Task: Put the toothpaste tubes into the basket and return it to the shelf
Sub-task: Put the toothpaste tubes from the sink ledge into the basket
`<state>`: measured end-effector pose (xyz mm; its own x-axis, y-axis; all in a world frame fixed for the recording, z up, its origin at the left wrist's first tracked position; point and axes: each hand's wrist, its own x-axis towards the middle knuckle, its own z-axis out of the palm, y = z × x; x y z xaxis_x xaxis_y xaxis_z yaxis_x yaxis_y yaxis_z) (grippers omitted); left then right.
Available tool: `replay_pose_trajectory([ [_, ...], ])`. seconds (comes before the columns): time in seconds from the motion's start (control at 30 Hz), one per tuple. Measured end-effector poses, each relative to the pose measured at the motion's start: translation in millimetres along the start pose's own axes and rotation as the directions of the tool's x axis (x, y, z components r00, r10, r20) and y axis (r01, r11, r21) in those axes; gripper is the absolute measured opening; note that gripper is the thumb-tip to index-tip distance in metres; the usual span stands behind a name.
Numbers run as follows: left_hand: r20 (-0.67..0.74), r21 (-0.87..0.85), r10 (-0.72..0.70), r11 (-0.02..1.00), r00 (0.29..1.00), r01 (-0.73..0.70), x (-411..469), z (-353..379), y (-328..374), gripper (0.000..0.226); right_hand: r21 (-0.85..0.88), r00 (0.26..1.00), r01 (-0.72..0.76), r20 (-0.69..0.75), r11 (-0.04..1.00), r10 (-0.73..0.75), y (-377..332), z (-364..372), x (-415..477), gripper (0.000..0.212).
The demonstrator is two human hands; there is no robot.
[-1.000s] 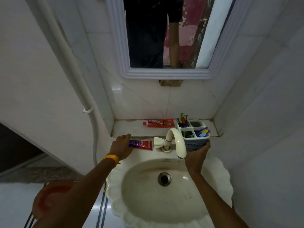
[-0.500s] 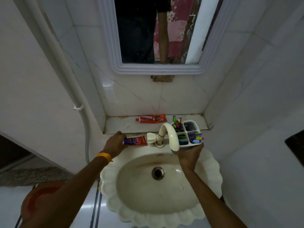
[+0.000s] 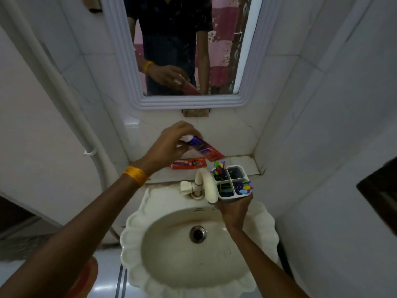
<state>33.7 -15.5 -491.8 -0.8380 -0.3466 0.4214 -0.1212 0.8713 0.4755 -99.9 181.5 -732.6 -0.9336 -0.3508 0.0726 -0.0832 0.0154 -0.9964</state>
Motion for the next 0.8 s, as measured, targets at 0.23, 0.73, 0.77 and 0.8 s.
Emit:
replay_pose_trajectory([
  [0.23, 0.197, 0.012, 0.152, 0.988, 0.969, -0.157, 56, 79, 33, 0.035, -0.032, 1.0, -0.022, -0.022, 0.999, 0.021, 1, 0, -1, 0.125],
  [0.73, 0.526, 0.171, -0.048, 0.984, 0.849, -0.05, 78, 148, 25, 0.039, -0.027, 1.0, -0.011, 0.004, 1.0, 0.011, 9, -3, 2, 0.122],
  [0.77, 0.53, 0.185, -0.036, 0.98, 0.847, -0.074, 80, 148, 25, 0.038, -0.046, 1.0, 0.006, 0.015, 0.999, -0.005, 8, -3, 4, 0.124],
  [0.8, 0.53, 0.202, -0.029, 0.975, 0.848, -0.093, 81, 147, 24, 0.038, -0.067, 0.999, 0.024, 0.029, 0.997, -0.022, 7, -3, 6, 0.126],
])
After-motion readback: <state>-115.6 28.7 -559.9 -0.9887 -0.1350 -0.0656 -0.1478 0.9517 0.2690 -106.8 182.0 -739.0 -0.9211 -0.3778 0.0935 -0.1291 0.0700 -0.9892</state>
